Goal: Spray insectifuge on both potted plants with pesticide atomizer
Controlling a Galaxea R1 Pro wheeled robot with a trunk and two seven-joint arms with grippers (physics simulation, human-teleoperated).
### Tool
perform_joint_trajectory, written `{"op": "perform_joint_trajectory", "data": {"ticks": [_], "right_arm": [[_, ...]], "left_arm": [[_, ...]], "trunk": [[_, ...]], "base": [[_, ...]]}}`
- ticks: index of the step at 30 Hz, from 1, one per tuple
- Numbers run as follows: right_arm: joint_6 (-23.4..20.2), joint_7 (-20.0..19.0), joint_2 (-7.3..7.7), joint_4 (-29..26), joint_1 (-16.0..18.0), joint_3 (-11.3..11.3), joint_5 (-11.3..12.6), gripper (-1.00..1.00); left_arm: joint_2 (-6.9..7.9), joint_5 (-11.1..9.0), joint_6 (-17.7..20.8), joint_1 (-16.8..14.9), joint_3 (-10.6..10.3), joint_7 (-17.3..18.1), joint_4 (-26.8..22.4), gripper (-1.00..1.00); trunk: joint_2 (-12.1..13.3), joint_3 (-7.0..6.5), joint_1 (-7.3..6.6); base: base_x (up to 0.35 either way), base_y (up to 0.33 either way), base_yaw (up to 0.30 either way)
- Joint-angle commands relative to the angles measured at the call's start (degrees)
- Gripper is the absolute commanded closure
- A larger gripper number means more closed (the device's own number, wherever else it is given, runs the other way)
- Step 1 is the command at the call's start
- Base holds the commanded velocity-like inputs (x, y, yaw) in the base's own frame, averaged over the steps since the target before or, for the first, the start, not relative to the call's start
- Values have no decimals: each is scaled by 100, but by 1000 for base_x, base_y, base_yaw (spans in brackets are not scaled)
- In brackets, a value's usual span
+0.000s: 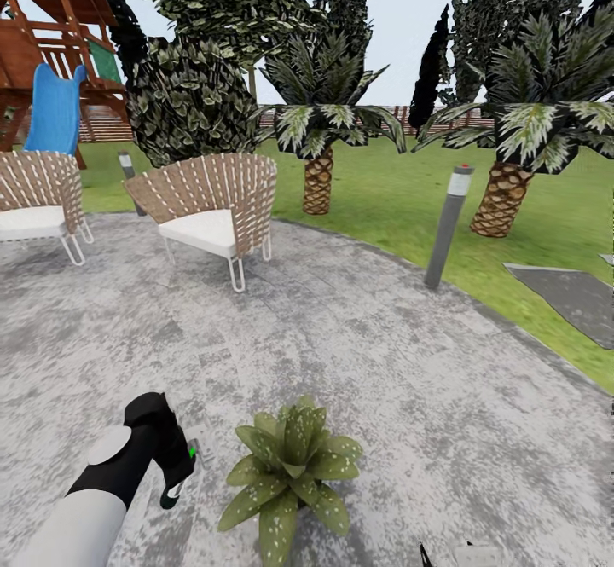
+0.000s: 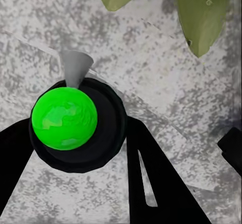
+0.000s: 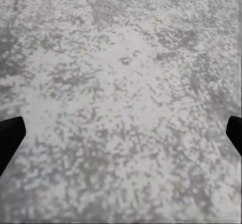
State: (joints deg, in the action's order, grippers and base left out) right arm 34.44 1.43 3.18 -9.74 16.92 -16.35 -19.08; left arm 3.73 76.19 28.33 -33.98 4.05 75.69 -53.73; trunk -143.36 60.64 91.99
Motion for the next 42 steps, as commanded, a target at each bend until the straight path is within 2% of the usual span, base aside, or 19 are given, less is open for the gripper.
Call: {"op": "perform_joint_trajectory", "data": {"ticks": [1,14,16,17,19,29,31,34,36,40,42], "right_arm": [[19,15,-1,7,4,-36,-60,-100],[18,15,-1,7,4,-35,-69,-100],[18,15,-1,7,4,-35,-69,-100],[19,15,-1,7,4,-35,-69,-100],[17,15,-1,7,4,-35,-69,-100],[11,15,-1,12,4,-35,-69,-100],[10,15,-1,14,4,-35,-69,-100],[10,15,-1,15,4,-35,-69,-100],[10,15,-1,15,4,-35,-69,-100],[12,15,-1,15,4,-35,-71,-100],[14,15,-1,9,4,-35,-70,-100]], "left_arm": [[-3,21,59,-3,7,35,-8,100],[-1,19,68,-12,21,33,-92,100],[10,19,63,-5,141,34,-93,100],[7,19,58,-4,327,33,-93,100],[0,19,52,-3,423,33,-94,100],[2,-22,-4,15,464,-80,-24,100],[3,-211,-19,80,481,-249,-8,100],[10,-718,-126,205,498,-723,-3,100],[13,-1075,-512,325,534,-1070,2,100],[14,-1283,-914,535,697,-1255,-4,100],[2,-1314,-1016,619,955,-1365,-2,100]], "trunk": [[-2,5,-4],[-2,5,-4],[-2,5,-4],[-2,5,-4],[-2,5,-4],[-2,5,-4],[-2,5,-4],[-2,5,-4],[-2,5,-4],[-2,5,-4],[-2,5,-4]], "base": [[-242,-167,37],[-258,-196,240],[-266,-197,278],[-275,-177,278],[-278,-167,278],[-300,-126,278],[-304,-118,277],[-304,-117,277],[-304,-114,177],[-305,-108,42],[-309,-90,5]]}}
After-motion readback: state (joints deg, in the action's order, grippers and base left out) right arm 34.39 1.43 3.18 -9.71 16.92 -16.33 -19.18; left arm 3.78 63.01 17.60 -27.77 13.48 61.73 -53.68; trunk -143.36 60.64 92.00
